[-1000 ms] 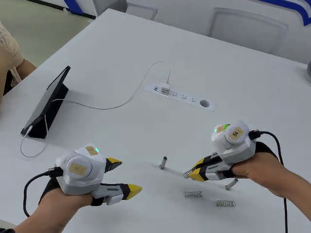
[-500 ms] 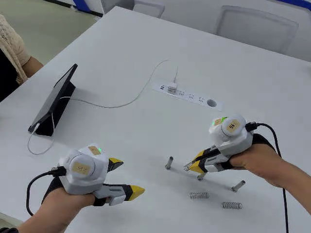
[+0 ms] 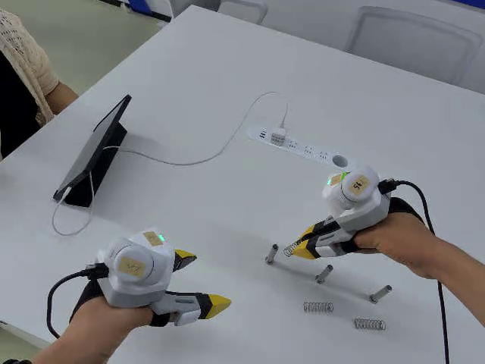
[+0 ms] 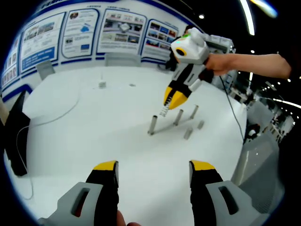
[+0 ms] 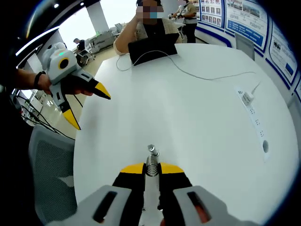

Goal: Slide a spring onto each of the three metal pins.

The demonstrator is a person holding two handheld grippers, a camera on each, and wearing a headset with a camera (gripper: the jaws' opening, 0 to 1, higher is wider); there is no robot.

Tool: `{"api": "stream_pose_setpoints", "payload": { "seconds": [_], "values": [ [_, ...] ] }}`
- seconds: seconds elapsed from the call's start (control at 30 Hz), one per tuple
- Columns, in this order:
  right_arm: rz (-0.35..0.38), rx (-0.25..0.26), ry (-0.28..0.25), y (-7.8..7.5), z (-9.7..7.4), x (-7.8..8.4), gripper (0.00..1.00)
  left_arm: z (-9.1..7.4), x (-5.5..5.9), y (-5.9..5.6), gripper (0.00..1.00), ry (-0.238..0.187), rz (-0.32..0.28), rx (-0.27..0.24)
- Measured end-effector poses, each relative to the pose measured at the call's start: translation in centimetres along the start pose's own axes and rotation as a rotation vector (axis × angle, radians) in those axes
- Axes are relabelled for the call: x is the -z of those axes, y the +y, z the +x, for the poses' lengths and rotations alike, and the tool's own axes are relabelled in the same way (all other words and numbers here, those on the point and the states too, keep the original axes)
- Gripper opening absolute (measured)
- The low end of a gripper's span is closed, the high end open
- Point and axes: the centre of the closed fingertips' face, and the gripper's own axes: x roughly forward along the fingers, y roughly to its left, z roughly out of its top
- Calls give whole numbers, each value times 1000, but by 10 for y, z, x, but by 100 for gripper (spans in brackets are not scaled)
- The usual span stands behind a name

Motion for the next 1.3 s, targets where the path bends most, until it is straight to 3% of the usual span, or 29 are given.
{"api": "stream_pose_setpoints", "payload": {
  "seconds": [0.3,0.9,1.3],
  "values": [
    [-19,-7,-7,-1,4,-13,12,-2,2,1,63,3,-3,-1],
    [-57,-20,35,3,16,-14,12,-3,2,1,63,0,-18,-2],
    [-79,-17,36,2,22,-22,12,-6,5,3,63,-1,-29,-5]
  ]
}}
